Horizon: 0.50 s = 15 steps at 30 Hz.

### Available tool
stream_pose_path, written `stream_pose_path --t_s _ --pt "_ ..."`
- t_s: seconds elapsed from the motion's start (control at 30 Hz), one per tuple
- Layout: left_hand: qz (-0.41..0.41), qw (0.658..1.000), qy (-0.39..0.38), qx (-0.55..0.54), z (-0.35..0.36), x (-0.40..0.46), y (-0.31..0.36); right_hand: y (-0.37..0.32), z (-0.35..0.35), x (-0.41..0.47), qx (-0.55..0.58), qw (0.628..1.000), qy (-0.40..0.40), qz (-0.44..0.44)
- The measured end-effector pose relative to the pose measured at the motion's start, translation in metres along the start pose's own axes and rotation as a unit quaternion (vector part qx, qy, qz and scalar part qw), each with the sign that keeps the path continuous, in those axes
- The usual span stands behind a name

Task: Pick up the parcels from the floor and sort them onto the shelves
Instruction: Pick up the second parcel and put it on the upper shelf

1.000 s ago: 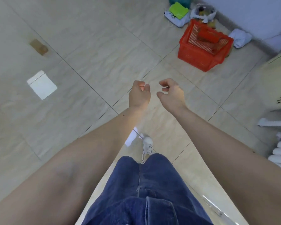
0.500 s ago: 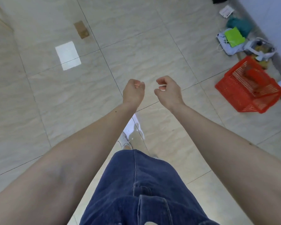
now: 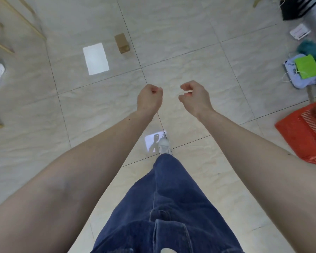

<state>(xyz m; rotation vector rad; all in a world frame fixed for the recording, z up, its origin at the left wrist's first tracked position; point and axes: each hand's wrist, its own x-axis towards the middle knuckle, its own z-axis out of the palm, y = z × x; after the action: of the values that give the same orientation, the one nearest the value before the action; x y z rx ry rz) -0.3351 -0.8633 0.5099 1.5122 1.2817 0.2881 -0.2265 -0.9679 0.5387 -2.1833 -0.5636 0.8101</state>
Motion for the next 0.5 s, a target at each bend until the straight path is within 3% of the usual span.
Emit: stream_pose_path --t_s 0.5 --pt "-0.061 0.997 0.035 -0.031 -0.080 0.241 0.072 -0.156 0.081 0.225 -0.026 0.997 -0.069 -0.027"
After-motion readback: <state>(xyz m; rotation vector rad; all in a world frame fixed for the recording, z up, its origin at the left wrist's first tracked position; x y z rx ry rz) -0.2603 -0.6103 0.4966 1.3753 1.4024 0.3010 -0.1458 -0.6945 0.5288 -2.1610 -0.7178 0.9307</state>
